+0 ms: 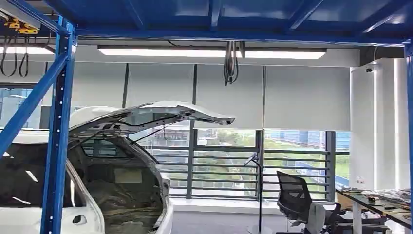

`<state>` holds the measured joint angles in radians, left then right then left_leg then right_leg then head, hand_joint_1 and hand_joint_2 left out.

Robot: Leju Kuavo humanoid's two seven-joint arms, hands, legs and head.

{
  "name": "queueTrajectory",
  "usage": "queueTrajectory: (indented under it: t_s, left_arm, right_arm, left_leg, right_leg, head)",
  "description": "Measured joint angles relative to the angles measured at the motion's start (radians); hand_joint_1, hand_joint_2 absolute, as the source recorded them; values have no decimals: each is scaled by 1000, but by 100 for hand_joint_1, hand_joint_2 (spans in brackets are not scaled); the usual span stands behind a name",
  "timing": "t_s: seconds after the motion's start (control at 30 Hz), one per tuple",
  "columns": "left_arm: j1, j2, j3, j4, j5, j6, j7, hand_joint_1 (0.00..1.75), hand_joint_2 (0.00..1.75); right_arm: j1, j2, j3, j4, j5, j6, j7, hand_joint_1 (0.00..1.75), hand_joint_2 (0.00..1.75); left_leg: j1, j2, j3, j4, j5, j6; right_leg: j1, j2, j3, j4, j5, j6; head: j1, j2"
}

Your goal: Take the parts from the cabinet and place them on the table.

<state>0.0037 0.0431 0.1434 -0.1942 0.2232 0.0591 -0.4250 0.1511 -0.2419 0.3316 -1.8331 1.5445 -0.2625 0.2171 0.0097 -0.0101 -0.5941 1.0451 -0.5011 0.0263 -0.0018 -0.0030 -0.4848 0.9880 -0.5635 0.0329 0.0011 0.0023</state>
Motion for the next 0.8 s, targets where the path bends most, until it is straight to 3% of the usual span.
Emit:
queueTrajectory:
  t_s: [0.23, 0.47, 0.8]
  left_arm:
    - [0, 4, 0, 0, -24, -9, 0, 0, 0]
    - [0, 10, 0, 0, -50, -18, 0, 0, 0]
    - [-3, 19, -3, 0, -88, -30, -2, 0, 0]
  right_arm:
    - [-13, 31, -59, 58, 24, 18, 19, 0, 175]
    - [-51, 24, -108, 121, 27, 29, 125, 0, 175]
    - [-143, 41, -213, 229, 27, 41, 65, 0, 175]
  left_leg:
    - [0, 0, 0, 0, 0, 0]
    - [0, 0, 0, 0, 0, 0]
    - [0, 0, 0, 0, 0, 0]
  right_leg:
    - [0, 0, 0, 0, 0, 0]
    - [0, 0, 0, 0, 0, 0]
    - [0, 0, 0, 1, 0, 0]
  head:
    - [0, 0]
    - [0, 0]
    - [0, 0]
